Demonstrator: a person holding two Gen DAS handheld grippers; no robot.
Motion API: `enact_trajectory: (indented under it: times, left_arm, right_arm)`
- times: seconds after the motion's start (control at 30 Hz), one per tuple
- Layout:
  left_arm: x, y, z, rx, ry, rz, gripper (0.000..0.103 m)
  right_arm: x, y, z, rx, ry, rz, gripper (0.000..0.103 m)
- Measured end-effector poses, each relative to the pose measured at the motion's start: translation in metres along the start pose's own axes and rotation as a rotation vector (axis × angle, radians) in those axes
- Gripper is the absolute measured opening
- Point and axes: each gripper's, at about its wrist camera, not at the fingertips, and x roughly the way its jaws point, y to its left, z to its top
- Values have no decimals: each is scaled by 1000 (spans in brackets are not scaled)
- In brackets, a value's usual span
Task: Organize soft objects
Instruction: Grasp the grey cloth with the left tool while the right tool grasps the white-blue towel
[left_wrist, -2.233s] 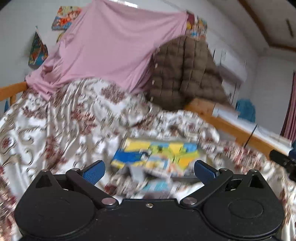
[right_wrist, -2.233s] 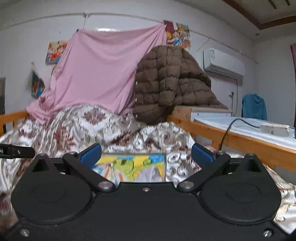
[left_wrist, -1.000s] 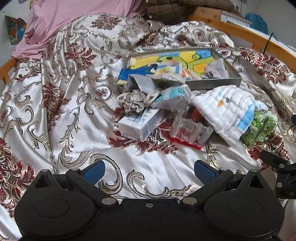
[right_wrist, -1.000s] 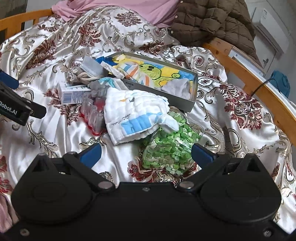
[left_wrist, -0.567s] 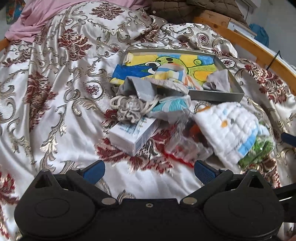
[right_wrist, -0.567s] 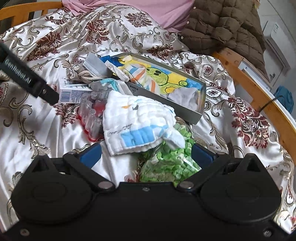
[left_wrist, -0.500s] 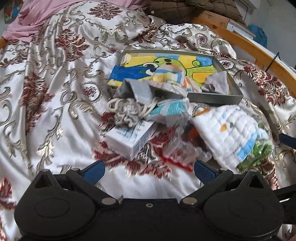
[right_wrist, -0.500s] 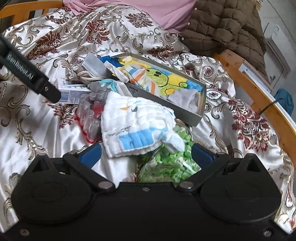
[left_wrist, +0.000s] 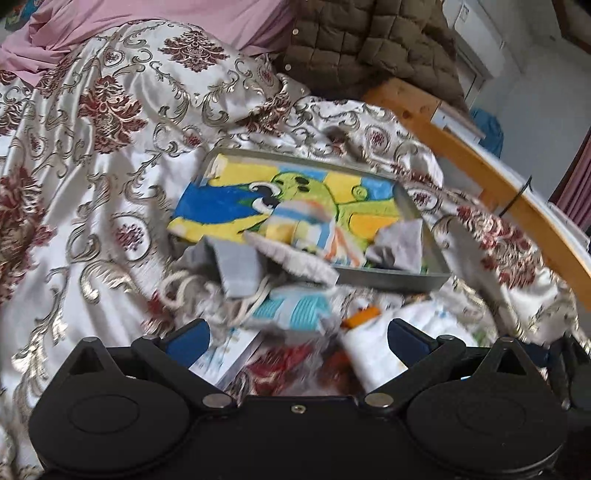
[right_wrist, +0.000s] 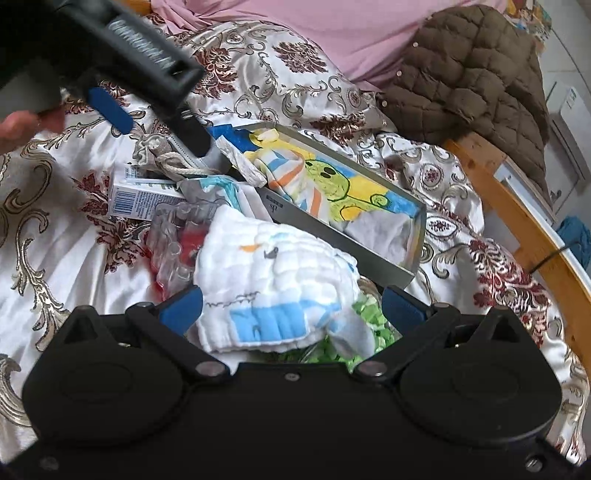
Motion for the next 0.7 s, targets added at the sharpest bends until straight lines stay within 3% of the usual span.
enact_trajectory:
  times: [0.2,0.5,0.7]
  left_arm:
    - [19,3,8,-43,-11,-17,102]
    - [37,12,23,-178,-51,-83,101]
    - [53,16,28,-237,-36,-95,92]
  right_arm:
    - [7,2,5,-18,-17,-6,102]
    - [21,-1,5,-17,4,6,87]
    - [30,1,7,-42,12,-4,72]
